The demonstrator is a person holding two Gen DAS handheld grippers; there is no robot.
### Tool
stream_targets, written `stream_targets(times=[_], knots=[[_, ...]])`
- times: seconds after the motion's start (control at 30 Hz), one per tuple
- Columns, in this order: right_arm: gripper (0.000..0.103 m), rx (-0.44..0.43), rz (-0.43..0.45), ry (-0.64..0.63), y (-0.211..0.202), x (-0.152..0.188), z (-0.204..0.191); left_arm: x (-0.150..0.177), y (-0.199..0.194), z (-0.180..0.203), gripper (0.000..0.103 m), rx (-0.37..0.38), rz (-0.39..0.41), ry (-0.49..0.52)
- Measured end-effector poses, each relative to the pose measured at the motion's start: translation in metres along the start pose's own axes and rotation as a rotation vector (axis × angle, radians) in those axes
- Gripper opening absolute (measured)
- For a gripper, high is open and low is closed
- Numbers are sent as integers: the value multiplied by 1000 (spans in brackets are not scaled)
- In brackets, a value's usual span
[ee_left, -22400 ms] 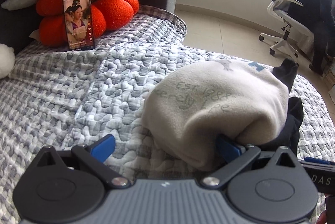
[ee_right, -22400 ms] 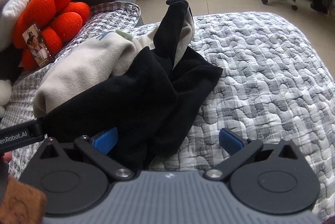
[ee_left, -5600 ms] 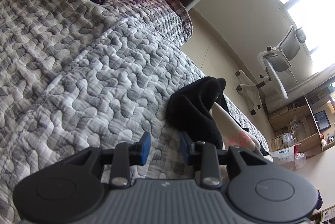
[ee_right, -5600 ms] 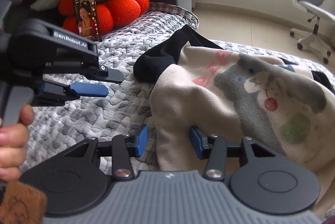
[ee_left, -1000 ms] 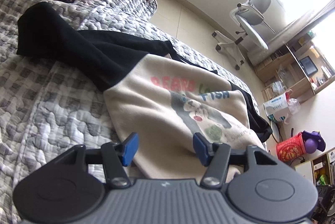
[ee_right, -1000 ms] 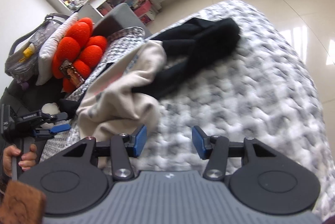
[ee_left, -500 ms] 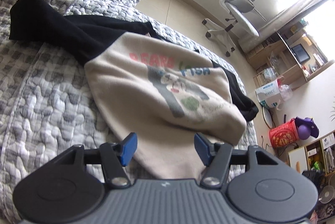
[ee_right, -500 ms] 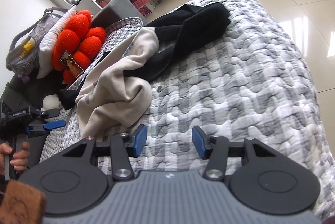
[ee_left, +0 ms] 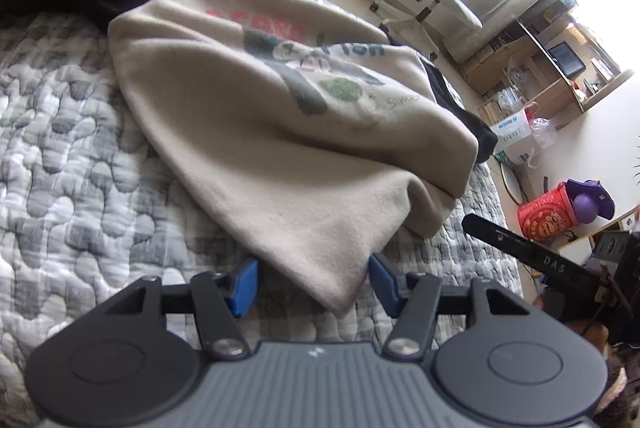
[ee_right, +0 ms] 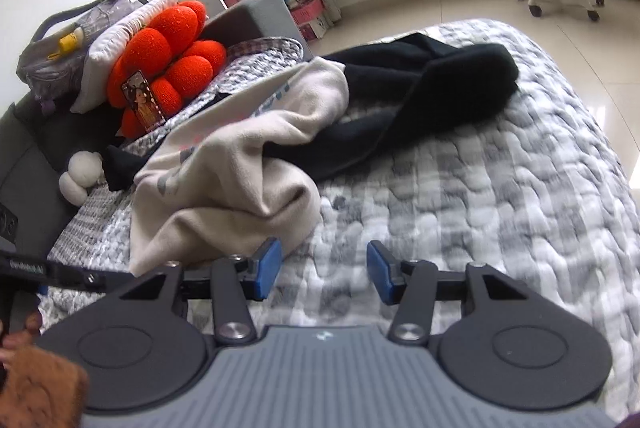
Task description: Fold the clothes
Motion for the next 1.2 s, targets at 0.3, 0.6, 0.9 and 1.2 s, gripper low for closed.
stream_targets(times=[0.3,0.6,0.9,1.2], knots=[[22,14,5,-139,30,-7,-26,-6,-25,5,12,-34,171,37],[18,-38,53,-152,-6,-13,-60,-12,-87,5,12,48,274,73],[17,-116,42,-196,-54,0,-100,16,-129,-11,12,143,241,113],[17,-118,-110,-163,-52,33,-103,47,-124,-17,12,120,138,213]])
Point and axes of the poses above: each gripper's, at about its wrist camera, not at the fingertips, and y roughly the way its jaws point, z to its right, x to its underside, the point moved 4 cm from there along y, roughly the way its jaws point, and after that the axes turned 13 degrees about -x, right-handed, at the moved point
